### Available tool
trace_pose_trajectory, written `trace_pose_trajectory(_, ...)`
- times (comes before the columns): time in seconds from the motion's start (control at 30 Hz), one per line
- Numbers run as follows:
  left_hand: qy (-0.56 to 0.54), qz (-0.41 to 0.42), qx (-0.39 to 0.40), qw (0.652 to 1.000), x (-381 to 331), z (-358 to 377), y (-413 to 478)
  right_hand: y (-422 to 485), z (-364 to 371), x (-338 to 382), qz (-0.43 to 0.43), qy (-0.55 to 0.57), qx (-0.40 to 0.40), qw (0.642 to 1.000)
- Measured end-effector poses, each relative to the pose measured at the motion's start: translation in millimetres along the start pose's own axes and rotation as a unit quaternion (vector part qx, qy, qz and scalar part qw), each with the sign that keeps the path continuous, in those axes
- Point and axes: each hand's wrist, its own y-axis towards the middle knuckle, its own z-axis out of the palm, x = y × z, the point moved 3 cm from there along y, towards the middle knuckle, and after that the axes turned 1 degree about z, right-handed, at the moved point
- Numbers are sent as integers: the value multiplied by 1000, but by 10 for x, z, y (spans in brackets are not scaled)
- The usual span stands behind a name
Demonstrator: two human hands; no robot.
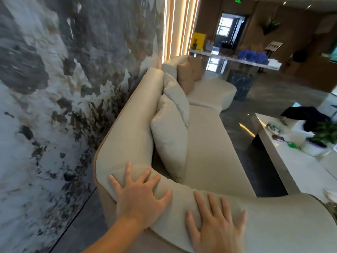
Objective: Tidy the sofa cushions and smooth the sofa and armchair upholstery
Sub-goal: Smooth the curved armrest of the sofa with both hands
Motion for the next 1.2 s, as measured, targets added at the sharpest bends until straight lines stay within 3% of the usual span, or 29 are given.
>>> trace_pose_trajectory(0.5,-31,46,-32,998,596,27,1099,779,403,760,32,-48,2,998)
trace_pose_trajectory(0.93,-15,55,-12,998,1218,-24,1628,1098,529,1463,54,22,-26,998)
trace_pose_trajectory(1.03,5,57,-11,998,1233,-25,1681,1152,652,1513,47,-25,61,997)
trace_pose_trajectory(1.2,79,186,29,979,1095,-10,1723,1472,581,1179,-11,37,94,995)
